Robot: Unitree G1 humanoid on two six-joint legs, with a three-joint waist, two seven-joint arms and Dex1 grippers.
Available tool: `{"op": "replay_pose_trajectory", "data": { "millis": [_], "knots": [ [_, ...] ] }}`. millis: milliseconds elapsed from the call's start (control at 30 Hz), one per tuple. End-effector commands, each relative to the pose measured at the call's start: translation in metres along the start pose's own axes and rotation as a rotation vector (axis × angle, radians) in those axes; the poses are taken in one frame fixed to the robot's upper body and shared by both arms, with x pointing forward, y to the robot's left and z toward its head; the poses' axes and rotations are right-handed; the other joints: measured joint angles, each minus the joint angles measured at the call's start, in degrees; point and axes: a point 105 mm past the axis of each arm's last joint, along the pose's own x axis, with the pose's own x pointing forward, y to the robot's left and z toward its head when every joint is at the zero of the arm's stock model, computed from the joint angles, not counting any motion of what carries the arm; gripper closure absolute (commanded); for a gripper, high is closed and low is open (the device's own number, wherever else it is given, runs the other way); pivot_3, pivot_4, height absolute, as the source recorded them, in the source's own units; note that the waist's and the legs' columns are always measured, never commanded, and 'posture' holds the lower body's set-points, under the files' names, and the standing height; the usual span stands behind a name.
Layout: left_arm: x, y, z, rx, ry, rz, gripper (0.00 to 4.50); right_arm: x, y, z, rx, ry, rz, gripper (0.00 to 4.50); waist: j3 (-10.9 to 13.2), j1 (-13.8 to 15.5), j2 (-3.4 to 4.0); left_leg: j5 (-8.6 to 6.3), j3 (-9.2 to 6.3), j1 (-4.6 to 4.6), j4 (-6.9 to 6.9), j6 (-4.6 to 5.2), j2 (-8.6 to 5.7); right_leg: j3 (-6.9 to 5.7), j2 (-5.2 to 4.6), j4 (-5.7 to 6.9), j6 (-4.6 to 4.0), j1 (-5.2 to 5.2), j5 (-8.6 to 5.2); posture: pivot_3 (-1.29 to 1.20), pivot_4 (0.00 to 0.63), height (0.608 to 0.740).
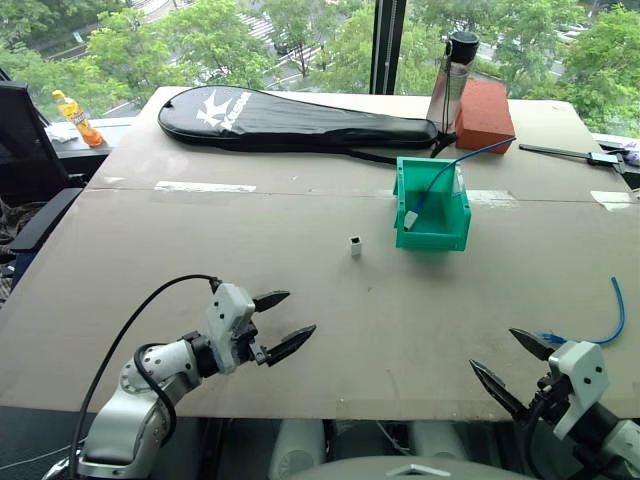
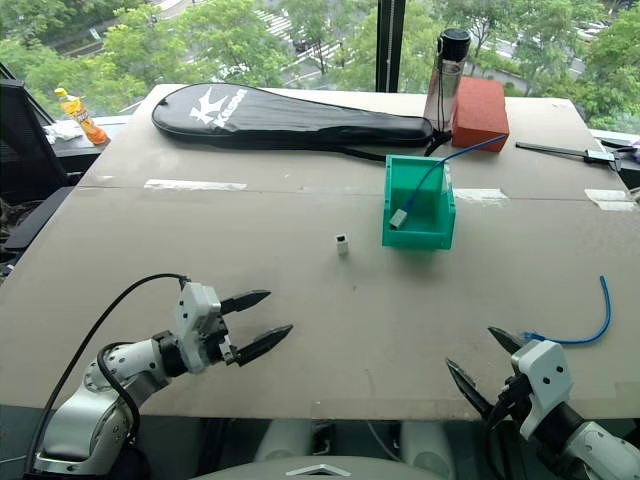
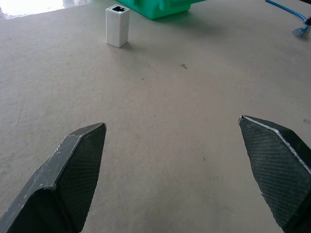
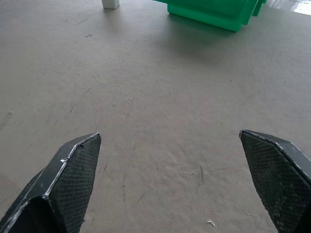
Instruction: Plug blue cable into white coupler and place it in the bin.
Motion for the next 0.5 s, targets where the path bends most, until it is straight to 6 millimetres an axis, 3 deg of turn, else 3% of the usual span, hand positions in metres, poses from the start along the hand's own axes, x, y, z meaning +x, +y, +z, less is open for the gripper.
{"op": "replay_pose_trajectory", "data": {
  "millis": [33, 133, 500],
  "knots": [
    [0.003, -0.001, 0.018, 0.030, -0.060, -0.004, 0.02, 0.002, -0.002, 0.010, -0.032, -0.028, 0.013, 0.00, 0.0, 0.0, 0.00, 0.00, 0.00, 0.00, 0.00, 0.00, 0.00, 0.00, 0.00, 0.00, 0.00, 0.00, 0.00, 0.00, 0.150, 0.740],
    [0.008, 0.002, 0.030, 0.029, -0.114, 0.014, 0.02, 0.008, -0.003, 0.016, -0.039, -0.055, 0.022, 0.00, 0.0, 0.0, 0.00, 0.00, 0.00, 0.00, 0.01, 0.00, 0.00, 0.00, 0.00, 0.00, 0.00, 0.00, 0.00, 0.00, 0.150, 0.740],
    [0.017, 0.015, 0.045, 0.039, -0.146, 0.057, 0.02, 0.029, 0.002, 0.042, -0.068, -0.165, 0.098, 0.00, 0.0, 0.0, 0.00, 0.01, 0.01, 0.00, 0.00, 0.02, -0.20, 0.04, 0.08, 0.00, -0.01, 0.07, 0.01, 0.00, 0.150, 0.740]
  ]
}}
